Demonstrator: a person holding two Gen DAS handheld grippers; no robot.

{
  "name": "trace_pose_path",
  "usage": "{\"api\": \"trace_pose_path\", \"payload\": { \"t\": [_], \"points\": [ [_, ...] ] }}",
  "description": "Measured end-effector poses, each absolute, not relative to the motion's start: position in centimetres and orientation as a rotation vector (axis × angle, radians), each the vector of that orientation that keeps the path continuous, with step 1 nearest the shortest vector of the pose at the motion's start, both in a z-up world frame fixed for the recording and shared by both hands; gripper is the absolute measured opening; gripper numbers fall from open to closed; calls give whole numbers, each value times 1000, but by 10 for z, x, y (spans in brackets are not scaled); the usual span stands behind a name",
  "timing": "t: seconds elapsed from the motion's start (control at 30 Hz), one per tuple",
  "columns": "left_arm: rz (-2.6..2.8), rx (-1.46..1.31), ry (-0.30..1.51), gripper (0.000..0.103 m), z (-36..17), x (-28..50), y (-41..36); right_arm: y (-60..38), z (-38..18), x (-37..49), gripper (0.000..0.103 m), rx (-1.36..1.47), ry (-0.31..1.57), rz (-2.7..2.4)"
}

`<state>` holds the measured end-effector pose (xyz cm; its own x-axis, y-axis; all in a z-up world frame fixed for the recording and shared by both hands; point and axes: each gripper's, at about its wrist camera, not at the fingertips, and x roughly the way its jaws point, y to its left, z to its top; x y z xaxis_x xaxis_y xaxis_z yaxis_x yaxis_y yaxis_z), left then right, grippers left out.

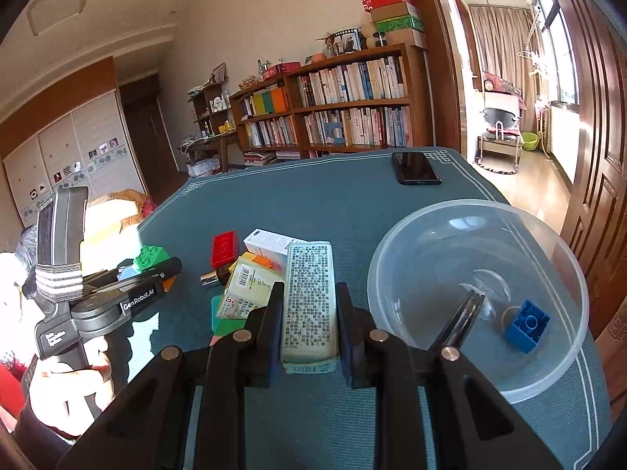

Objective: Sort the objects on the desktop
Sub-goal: 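Carry the medicine box and green-orange brick over the clear bowl with both tools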

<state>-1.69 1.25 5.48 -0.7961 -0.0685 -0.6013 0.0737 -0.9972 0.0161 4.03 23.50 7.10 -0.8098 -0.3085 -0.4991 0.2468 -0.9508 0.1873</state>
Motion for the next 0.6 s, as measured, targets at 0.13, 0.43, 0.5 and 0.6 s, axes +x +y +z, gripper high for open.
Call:
{"api": "trace_pose_path", "payload": {
  "t": [0.13,0.43,0.5,0.6],
  "points": [
    [-2917,965,-17,35,58,-16,21,249,70,39,27,786,-205,-2763],
    [-2952,939,-75,35,69,-18,41,278,68,35,27,785,-263,-2825],
    [-2964,933,-84,35,71,-19,47,284,67,34,27,787,-278,-2840],
    [-2980,930,-101,35,75,-22,57,293,66,32,27,792,-306,-2862]
  ]
}}
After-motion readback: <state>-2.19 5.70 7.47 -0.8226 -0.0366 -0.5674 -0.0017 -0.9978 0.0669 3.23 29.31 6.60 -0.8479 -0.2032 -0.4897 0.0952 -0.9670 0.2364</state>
